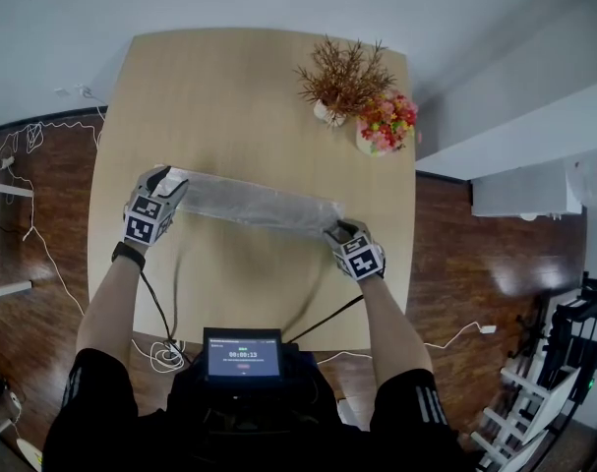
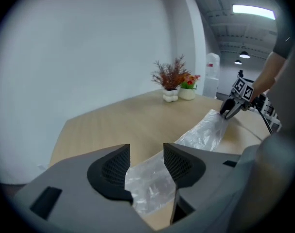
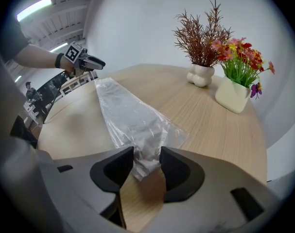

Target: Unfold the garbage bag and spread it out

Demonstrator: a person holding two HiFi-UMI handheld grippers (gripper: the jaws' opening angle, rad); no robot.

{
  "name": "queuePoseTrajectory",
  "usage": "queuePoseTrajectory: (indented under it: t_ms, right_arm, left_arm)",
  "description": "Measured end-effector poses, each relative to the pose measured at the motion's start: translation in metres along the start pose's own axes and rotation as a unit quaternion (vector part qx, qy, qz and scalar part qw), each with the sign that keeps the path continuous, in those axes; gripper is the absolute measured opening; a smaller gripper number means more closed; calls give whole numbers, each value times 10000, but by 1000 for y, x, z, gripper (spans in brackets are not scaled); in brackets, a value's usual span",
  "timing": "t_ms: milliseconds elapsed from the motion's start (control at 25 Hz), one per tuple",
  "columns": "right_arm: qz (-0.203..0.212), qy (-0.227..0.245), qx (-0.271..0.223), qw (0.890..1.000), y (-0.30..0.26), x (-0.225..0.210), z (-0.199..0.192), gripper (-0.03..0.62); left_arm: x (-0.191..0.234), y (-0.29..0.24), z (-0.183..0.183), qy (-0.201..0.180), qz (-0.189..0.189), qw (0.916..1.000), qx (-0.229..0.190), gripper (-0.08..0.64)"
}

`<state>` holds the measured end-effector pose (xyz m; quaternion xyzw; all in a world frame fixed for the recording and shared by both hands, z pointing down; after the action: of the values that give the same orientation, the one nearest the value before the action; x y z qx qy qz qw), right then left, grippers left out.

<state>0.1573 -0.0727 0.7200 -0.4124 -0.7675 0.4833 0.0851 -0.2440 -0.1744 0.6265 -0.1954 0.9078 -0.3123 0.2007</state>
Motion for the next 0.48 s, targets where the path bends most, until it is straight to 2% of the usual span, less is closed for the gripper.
queuePoseTrajectory:
  t_ms: [80, 160, 360, 480]
  right_arm:
    - [-10, 4, 1, 10000, -1, 0, 0, 206]
    - [-22, 7, 1, 10000, -1, 0, 0, 206]
    - [-47, 14, -40, 10000, 0, 1, 1, 206]
    - [-57, 23, -53, 10000, 0, 2, 2, 206]
  left_arm:
    - [-27, -8, 22, -320, -292, 9990, -54, 191]
    - [-53, -21, 32, -596, -524, 9968, -39, 185]
    - [-101, -46, 39, -807, -1054, 9909, 213, 157]
    - [-125, -58, 27, -929, -1314, 9857, 501, 152]
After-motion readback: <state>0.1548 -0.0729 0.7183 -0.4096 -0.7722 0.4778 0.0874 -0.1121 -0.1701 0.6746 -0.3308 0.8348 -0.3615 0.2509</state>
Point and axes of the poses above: the fingertips, and each gripper's own axes: y backward along the fingers, x to its left, z out of its top, the point moved 2 cm from there along y, backward along the fingers, and after that the axes turned 12 degrees about z, right-handed, at the moved point
